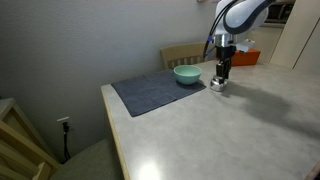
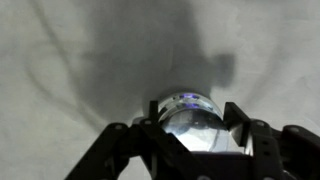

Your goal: Put the lid on the silver container

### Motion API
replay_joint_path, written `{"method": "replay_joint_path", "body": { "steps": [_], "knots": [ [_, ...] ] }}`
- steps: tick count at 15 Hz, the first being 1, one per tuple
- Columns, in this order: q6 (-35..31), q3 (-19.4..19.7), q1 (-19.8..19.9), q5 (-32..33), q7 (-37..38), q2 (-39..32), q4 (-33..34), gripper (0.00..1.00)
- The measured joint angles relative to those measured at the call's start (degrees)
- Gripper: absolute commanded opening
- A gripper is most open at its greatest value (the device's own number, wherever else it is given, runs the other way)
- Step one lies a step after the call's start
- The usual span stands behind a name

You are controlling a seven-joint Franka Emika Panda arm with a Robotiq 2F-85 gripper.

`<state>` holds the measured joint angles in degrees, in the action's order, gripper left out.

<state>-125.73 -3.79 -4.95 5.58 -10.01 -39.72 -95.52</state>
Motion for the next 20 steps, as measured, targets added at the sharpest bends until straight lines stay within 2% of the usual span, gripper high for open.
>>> {"method": "replay_joint_path", "body": {
  "steps": [9, 10, 11, 12, 13, 14, 20],
  "knots": [
    [-0.05, -0.03, -0.48, 0.13, 0.01, 0.36, 0.22, 0.44],
    [-0.09, -0.03, -0.48, 0.13, 0.01, 0.37, 0.22, 0.79],
    [-0.15, -0.03, -0.48, 0.13, 0.07, 0.39, 0.22, 0.83],
    [-0.19, -0.03, -0.48, 0.13, 0.17, 0.42, 0.22, 0.96],
    [-0.28, -0.03, -0.48, 0.13, 0.21, 0.47, 0.22, 0.9],
    [-0.29, -0.03, -0.49, 0.13, 0.21, 0.54, 0.22, 1.0],
    [-2.15, -0.35, -1.47, 0.92, 0.29, 4.3, -2.84, 1.0]
  ]
}}
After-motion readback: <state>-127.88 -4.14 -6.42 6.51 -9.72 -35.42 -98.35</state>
